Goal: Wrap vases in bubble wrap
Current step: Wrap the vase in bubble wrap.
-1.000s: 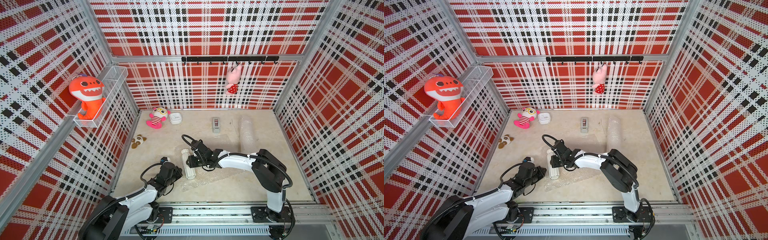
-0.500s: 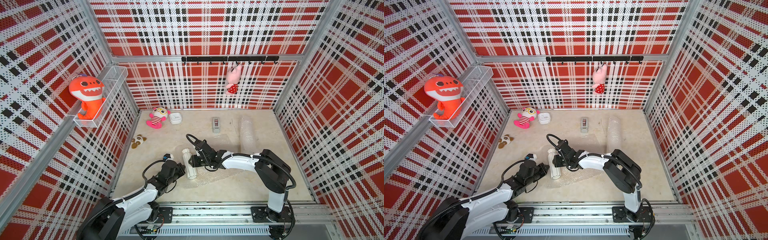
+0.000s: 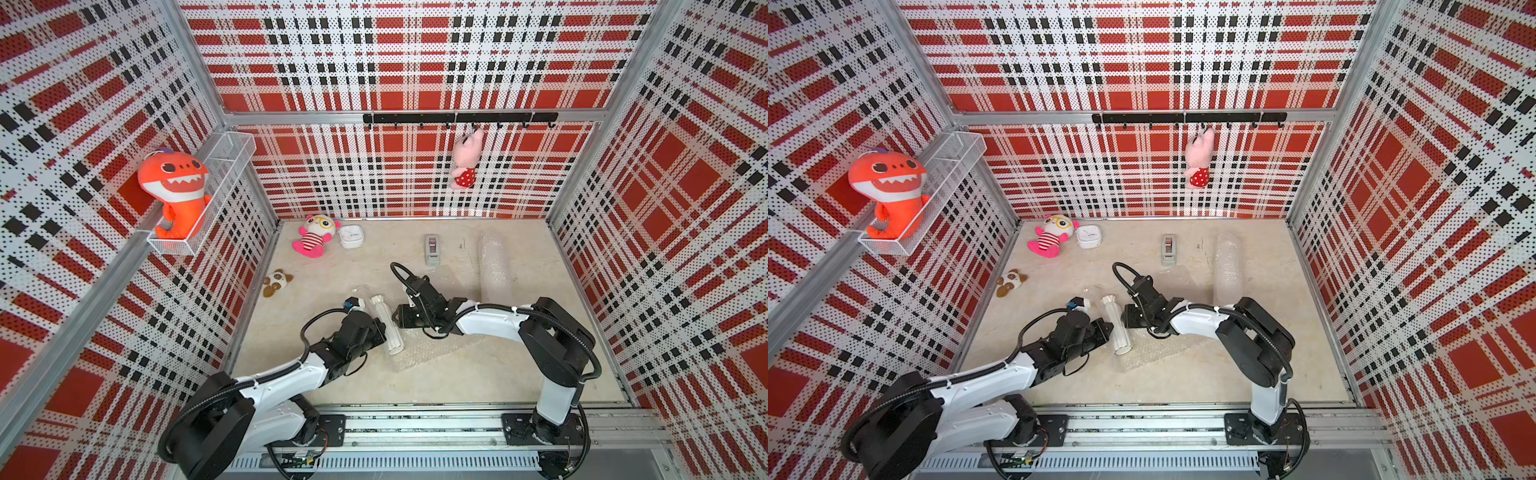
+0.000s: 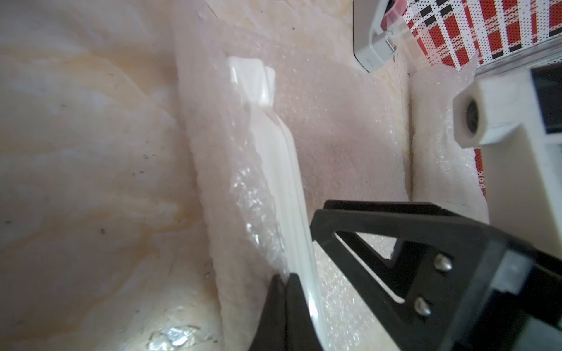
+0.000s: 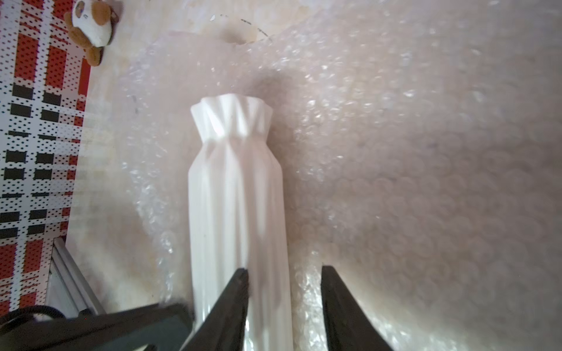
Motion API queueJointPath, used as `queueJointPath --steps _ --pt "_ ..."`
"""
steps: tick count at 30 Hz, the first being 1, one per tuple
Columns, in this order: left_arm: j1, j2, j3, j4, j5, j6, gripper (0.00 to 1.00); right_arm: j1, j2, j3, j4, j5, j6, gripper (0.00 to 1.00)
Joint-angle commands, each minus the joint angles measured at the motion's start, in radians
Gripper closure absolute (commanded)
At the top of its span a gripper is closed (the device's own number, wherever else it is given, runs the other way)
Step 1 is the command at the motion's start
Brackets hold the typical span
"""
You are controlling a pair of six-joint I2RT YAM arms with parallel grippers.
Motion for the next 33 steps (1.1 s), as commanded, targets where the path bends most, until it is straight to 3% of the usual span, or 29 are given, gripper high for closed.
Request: queueJointPath --steps 1,9,16,24,29,33 --pt "-0.042 0.058 0.059 0.047 0.03 0.013 1.0 0.016 0.01 -0.043 -0.005 -0.04 0.004 0.58" --pt "-0.081 0.186 0.102 0.035 0.014 0.019 1.0 -0.007 -0.046 -0.095 0.04 -0.047 0.008 0.57" --pt "-0.079 0.203 0.101 0.007 0.006 0.021 0.99 -0.02 -0.183 -0.128 -0.023 0.002 -0.032 0.49" --pt "-0.078 0.184 0.085 0.006 0.005 0.019 0.79 -0.022 -0.315 -0.192 -0.075 -0.091 -0.057 0.37" --pt "-0.073 0.183 0.082 0.022 0.017 0.021 0.72 -0.022 -0.359 -0.222 -0.097 -0.175 -0.079 0.38" --pt "-0.05 0.164 0.045 0.097 0.052 -0.003 0.7 -0.022 -0.346 -0.222 -0.122 -0.177 -0.08 0.48"
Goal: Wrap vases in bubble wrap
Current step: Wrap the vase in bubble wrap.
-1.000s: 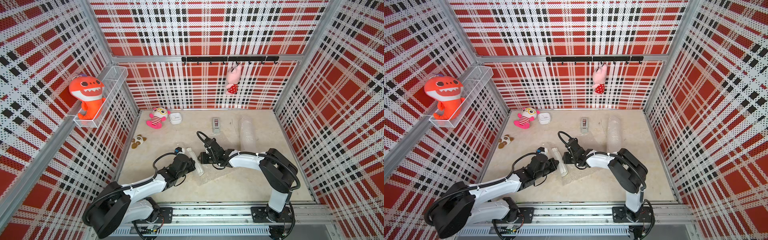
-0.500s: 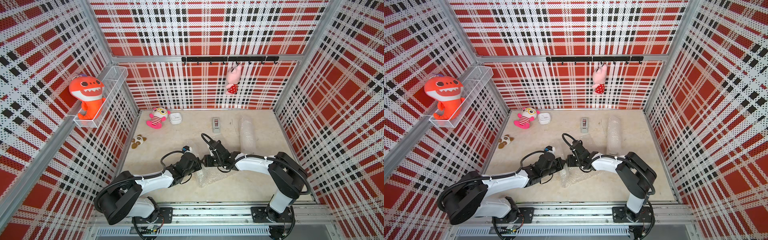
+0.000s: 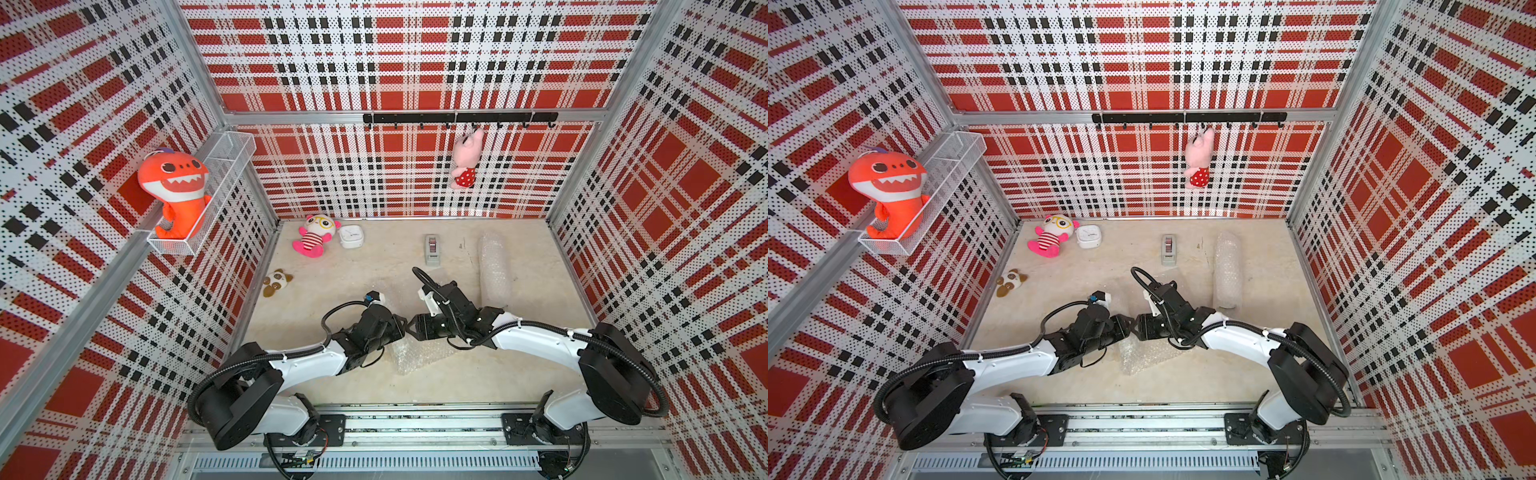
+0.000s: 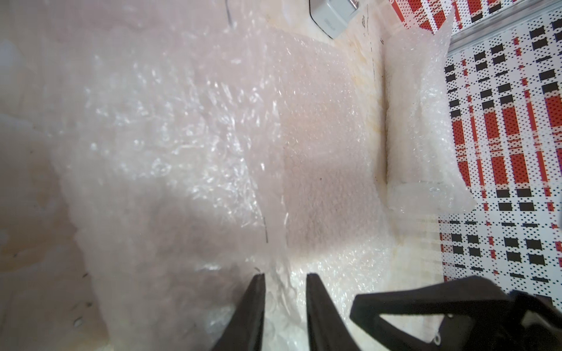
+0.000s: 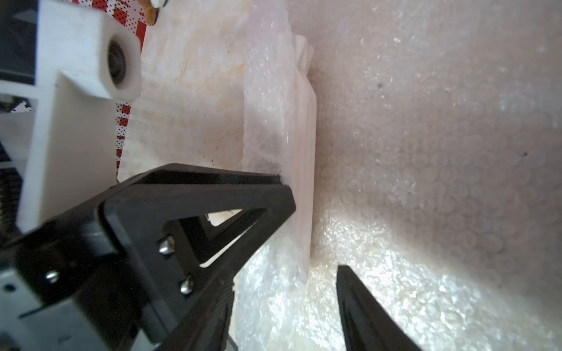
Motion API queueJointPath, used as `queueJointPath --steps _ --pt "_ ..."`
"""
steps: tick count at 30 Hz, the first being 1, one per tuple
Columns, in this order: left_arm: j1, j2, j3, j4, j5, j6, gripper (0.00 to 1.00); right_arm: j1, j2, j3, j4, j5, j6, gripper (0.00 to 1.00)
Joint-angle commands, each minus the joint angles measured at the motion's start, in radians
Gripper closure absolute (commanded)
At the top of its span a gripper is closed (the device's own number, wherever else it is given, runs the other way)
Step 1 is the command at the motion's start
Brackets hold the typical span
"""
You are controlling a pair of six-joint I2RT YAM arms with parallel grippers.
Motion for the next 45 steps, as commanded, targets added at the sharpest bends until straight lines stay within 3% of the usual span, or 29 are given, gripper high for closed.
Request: queueJointPath --steps 1,11,20,29,38,45 --pt "0.018 -0.012 -0.047 -0.006 0.03 -0.01 0.7 0.002 -0.008 -0.013 -0.011 -0.026 0.002 0.49" --pt "0.018 -0.022 -0.048 -0.018 0.016 -0.013 0.71 0.002 0.127 0.022 0.093 -0.095 0.022 0.62" --pt "0.019 -0.021 -0.033 -0.021 0.014 -0.005 0.71 0.002 0.144 -0.021 0.094 -0.059 0.016 0.85" --pt "0.021 -0.013 0.022 -0.053 0.018 0.02 0.67 0.002 0.165 -0.058 0.173 -0.084 0.037 0.98" --pt "0.042 -0.097 0.039 -0.097 0.002 0.032 0.6 0.002 0.165 -0.059 0.183 -0.089 0.044 1.0" --pt "0.081 -0.073 -0.041 0.014 0.072 -0.001 0.62 0.001 0.061 -0.02 0.052 0.031 -0.018 1.0"
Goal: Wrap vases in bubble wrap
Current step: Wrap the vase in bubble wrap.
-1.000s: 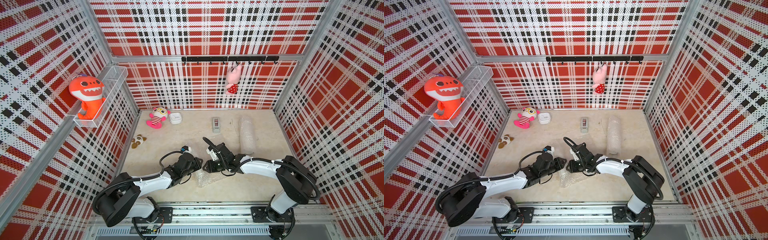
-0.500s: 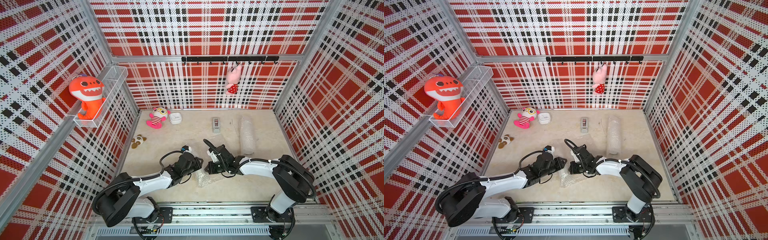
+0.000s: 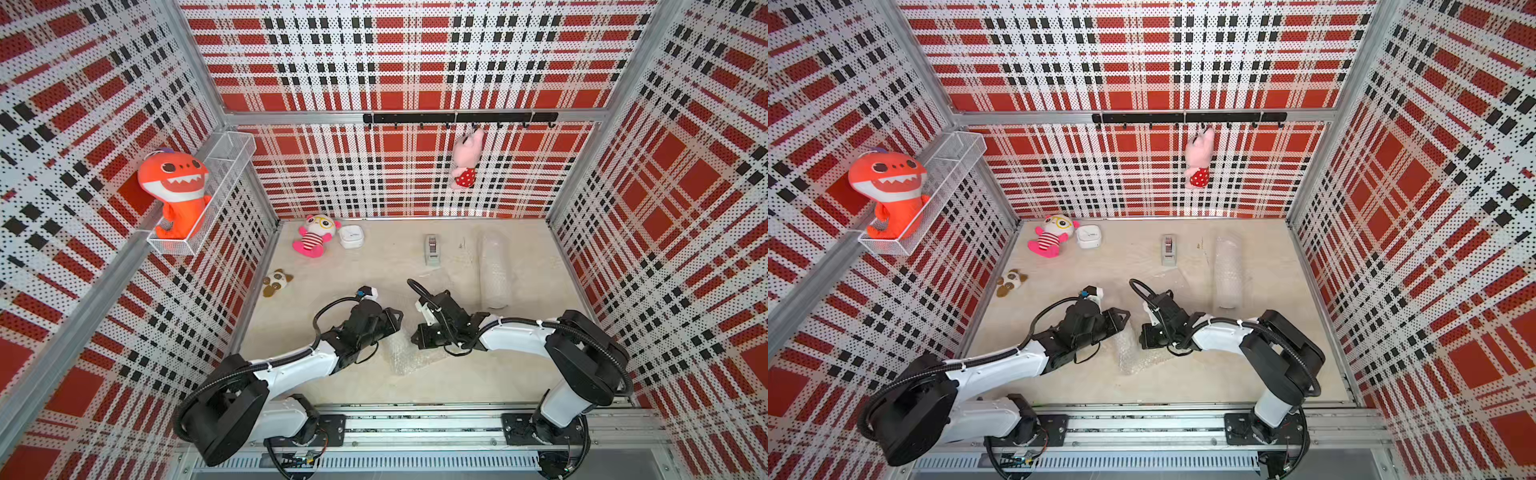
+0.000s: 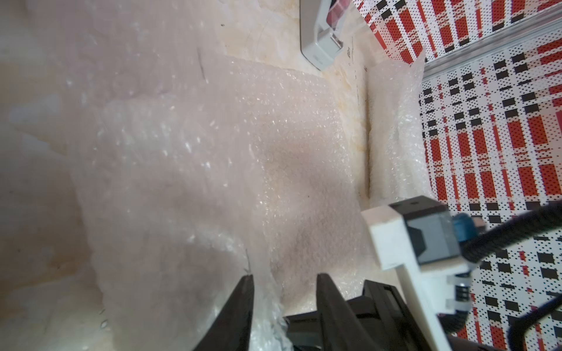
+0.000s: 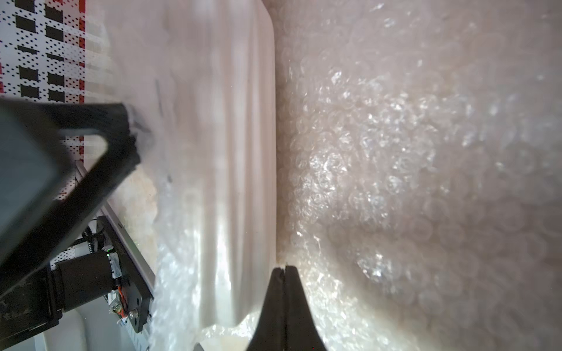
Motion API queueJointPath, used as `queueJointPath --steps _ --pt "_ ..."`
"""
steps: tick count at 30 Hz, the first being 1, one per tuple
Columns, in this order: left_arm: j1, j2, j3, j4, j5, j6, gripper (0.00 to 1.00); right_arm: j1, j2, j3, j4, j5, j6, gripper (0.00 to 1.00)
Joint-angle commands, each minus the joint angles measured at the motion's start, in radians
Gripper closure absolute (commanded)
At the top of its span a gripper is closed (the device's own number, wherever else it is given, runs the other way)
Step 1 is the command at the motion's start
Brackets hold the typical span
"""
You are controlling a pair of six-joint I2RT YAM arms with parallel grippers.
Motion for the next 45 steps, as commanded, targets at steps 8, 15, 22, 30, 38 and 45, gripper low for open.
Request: queueJointPath --steps 8,15,22,30,38,45 --pt "0.001 0.031 0.001 0.043 0.028 0.011 0.63 0.001 -0.087 0.055 0.009 -0.056 -0.016 0.77" --pt "0.0 0.038 0.012 0.045 0.017 0.011 0.63 0.001 -0.039 0.059 0.068 -0.08 0.018 0.61" --pt "0.0 0.047 0.022 0.048 0.015 0.009 0.63 0.001 0.028 0.078 0.1 -0.1 0.018 0.61" --pt "-0.009 0.049 0.019 0.063 0.01 0.001 0.63 -0.001 0.059 0.078 0.138 -0.129 0.031 0.82" --pt "0.002 0.004 0.041 0.024 -0.004 0.014 0.63 -0.011 0.064 0.038 0.185 -0.136 0.051 1.0" --pt "0.046 -0.077 0.028 -0.087 -0.041 0.048 0.61 -0.039 0.056 -0.014 0.256 -0.164 0.095 1.0"
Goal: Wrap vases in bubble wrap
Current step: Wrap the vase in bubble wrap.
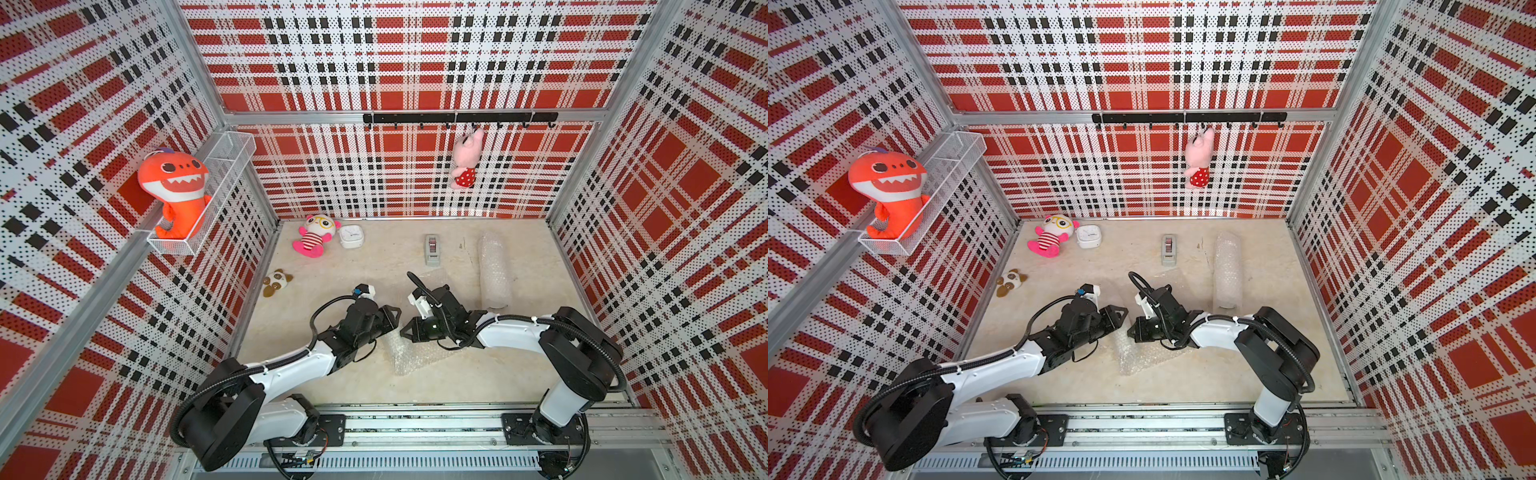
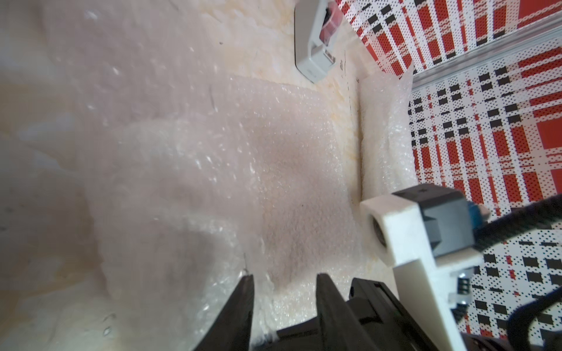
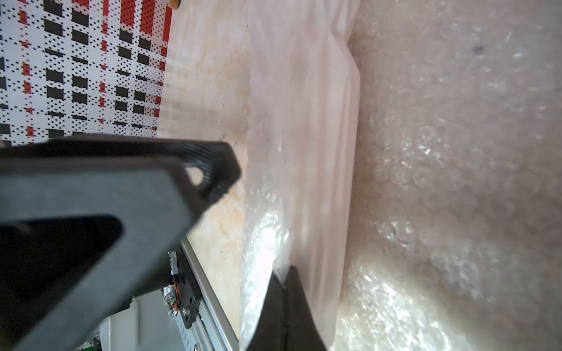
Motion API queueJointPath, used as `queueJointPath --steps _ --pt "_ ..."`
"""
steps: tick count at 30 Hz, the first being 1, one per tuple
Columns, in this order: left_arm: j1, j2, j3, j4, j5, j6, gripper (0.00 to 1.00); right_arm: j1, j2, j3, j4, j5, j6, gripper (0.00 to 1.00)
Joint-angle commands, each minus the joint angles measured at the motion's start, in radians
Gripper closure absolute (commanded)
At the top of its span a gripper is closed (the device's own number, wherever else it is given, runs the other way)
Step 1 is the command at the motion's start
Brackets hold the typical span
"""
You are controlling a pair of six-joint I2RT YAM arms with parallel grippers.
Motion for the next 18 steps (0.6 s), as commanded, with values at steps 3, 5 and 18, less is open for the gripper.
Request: queueJointPath --steps 3,5,18 --pt "0.047 -0.043 -0.013 -0.094 -0.028 0.039 0.58 -0.023 0.011 -0.033 0.065 -0.026 0.035 1.0" --pt "0.061 -0.043 -0.026 -0.117 -0.042 0.042 0.54 -0.027 0.017 -0.043 0.08 -0.028 0.04 1.0" --pt "0.08 0.163 0.027 -0.046 0.015 0.105 0.28 -0.027 0.04 -0.014 0.0 0.028 -0.007 1.0"
